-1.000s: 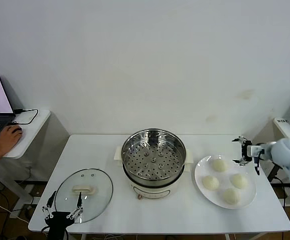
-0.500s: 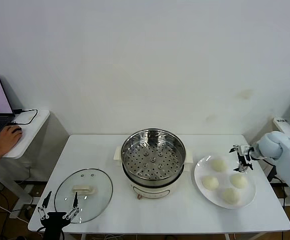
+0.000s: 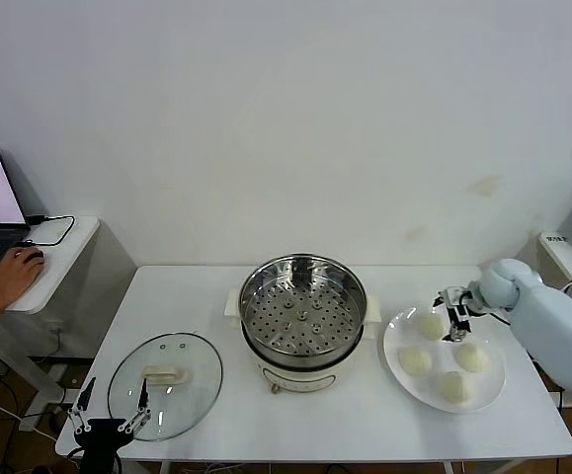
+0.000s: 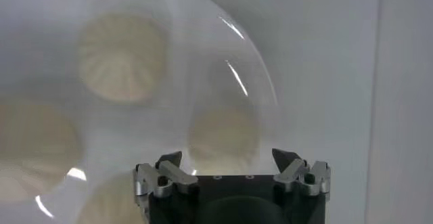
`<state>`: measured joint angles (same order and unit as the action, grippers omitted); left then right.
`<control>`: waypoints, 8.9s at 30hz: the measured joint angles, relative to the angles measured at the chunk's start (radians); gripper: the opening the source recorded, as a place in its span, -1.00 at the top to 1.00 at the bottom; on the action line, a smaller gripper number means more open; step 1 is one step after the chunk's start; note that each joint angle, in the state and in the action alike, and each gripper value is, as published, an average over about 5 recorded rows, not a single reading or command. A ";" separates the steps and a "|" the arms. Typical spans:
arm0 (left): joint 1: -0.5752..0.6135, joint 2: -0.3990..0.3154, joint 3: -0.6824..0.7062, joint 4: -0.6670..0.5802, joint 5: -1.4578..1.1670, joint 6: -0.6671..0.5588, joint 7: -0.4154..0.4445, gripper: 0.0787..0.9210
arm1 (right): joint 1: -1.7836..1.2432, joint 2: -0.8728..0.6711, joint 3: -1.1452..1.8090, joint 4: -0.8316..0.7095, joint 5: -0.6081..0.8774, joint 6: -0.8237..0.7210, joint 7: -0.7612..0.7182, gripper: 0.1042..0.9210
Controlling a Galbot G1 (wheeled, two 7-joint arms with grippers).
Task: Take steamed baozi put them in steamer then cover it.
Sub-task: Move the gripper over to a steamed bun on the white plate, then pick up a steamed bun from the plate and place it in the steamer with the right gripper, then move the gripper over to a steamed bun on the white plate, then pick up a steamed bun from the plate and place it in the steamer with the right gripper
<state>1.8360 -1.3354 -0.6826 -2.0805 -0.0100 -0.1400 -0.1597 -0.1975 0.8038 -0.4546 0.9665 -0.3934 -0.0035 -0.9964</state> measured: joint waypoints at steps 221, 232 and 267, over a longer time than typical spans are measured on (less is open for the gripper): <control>-0.025 0.058 -0.031 -0.101 -0.088 0.059 0.001 -0.77 | 0.518 -0.306 -0.534 0.627 0.502 -0.391 0.036 -0.39; -0.039 0.066 -0.033 -0.102 -0.097 0.061 0.000 -0.77 | 0.786 -0.136 -0.696 0.684 0.746 -0.514 0.116 -0.41; -0.055 0.026 -0.052 -0.088 -0.092 0.057 -0.002 -0.77 | 0.605 0.391 -0.765 0.443 0.915 -0.713 0.342 -0.44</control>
<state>1.7813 -1.3098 -0.7347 -2.1681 -0.1019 -0.0832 -0.1614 0.4077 1.1950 -1.2197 1.4099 0.5214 -0.7166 -0.6544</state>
